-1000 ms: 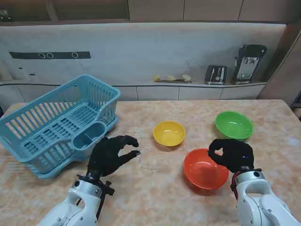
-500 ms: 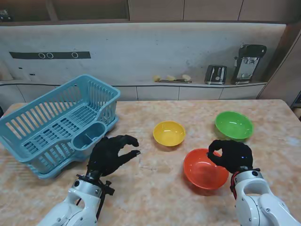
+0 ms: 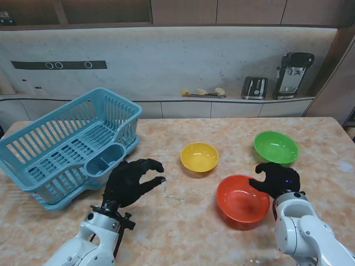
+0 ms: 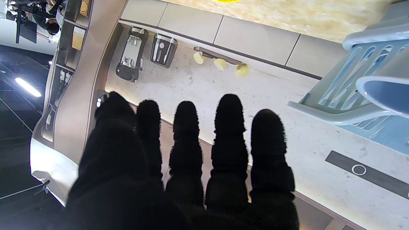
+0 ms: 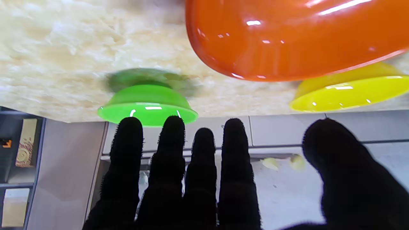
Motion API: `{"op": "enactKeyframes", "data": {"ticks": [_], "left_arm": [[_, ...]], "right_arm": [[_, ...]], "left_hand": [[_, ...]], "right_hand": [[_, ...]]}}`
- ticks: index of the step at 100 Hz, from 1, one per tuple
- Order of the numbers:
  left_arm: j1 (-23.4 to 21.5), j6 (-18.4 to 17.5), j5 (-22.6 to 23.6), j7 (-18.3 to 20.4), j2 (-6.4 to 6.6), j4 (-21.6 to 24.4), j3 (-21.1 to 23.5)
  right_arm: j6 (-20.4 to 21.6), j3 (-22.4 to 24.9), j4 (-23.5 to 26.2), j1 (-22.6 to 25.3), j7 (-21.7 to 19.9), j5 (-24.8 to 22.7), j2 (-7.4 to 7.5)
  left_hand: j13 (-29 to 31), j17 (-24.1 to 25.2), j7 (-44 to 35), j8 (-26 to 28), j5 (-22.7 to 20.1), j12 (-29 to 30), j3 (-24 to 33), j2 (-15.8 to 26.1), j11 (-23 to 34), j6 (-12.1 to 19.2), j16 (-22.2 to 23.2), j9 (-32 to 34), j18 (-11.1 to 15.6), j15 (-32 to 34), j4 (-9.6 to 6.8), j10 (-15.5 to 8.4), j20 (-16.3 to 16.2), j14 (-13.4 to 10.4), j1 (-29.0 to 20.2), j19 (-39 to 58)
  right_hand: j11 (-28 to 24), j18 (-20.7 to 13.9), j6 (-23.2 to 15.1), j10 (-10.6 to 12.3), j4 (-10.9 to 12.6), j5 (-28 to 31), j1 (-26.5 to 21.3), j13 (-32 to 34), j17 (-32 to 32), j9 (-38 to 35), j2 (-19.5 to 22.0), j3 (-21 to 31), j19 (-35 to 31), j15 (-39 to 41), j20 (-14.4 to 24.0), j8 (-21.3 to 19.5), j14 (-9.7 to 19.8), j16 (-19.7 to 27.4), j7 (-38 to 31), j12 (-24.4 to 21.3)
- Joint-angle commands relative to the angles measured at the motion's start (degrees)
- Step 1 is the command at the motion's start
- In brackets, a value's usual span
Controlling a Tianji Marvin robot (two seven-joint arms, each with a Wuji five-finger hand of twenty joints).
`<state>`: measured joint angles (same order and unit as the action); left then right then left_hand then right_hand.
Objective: Stack bowls and put them on the dishrack
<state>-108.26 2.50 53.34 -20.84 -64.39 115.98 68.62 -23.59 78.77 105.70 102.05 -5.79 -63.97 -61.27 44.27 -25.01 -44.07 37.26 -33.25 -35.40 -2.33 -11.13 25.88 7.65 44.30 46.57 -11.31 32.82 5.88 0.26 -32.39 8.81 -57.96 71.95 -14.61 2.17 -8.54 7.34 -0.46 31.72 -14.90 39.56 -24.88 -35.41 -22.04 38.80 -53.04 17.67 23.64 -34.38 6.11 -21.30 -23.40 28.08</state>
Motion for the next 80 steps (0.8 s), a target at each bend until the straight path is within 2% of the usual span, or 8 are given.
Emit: {"op": "enactKeyframes", "data": {"ticks": [1,29,56,80], "left_arm": [[-0.41,-0.27,0.22,0.73,-0.14,0.38,-0.09],[-0.54,-0.18,0.14,0.70,-0.16,0.53,-0.11],[-0.57,-0.16,0.14,0.76,-0.15,0.62,-0.13],[-0.65,-0.08,0.09,0.88,-0.15,0.79,-0.08]], "right_arm": [[-0.95,-0.20,-1.56,-0.72,-1.96,0.99,0.04],[-5.37,-2.25,-6.12,-4.55,-4.13,3.19,0.33],[-7.71,-4.85,-10.81,-8.74,-5.93,7.28,0.65],[-8.56,-7.20,-14.97,-12.21,-7.17,10.24,0.93]], "left_hand": [[0.66,0.25,-0.05,0.76,-1.25,-0.49,-0.94,1.81,-1.00,0.86,-0.35,0.93,-0.67,-0.16,0.22,0.04,-0.28,0.63,-0.54,-0.01],[0.67,0.32,0.01,0.75,-1.26,-0.49,-0.95,1.85,-1.04,0.87,-0.34,0.93,-0.83,-0.16,0.22,0.02,-0.26,0.67,-0.48,-0.07],[0.73,0.32,0.01,0.75,-1.31,-0.50,-0.95,1.84,-1.03,0.91,-0.33,1.02,-0.87,-0.15,0.23,0.02,-0.25,0.63,-0.46,-0.13],[0.74,0.33,0.02,0.74,-1.36,-0.49,-0.94,1.88,-1.07,0.86,-0.32,1.00,-0.90,-0.16,0.21,-0.02,-0.26,0.70,-0.43,-0.13]], "right_hand": [[-0.82,0.06,1.54,-1.22,0.16,-1.70,2.00,-1.13,0.93,2.64,-0.53,0.44,0.38,0.49,0.43,-0.07,0.01,-1.23,1.13,1.36],[-4.03,0.00,3.91,-3.25,-0.24,-0.45,5.27,-0.67,0.06,2.40,0.33,0.30,-0.89,2.40,1.04,-0.46,-0.54,-2.17,1.39,4.32],[-6.40,-0.19,4.13,-3.52,-0.57,2.23,8.19,1.08,-1.58,0.47,1.43,0.66,-3.86,5.48,1.23,-1.05,-1.10,-3.24,0.29,5.49],[-9.73,-1.08,3.07,-3.36,-0.46,4.63,7.36,3.72,-4.82,-1.89,0.86,1.16,-7.72,11.13,0.38,-2.68,-0.52,-5.54,-2.25,6.95]]}}
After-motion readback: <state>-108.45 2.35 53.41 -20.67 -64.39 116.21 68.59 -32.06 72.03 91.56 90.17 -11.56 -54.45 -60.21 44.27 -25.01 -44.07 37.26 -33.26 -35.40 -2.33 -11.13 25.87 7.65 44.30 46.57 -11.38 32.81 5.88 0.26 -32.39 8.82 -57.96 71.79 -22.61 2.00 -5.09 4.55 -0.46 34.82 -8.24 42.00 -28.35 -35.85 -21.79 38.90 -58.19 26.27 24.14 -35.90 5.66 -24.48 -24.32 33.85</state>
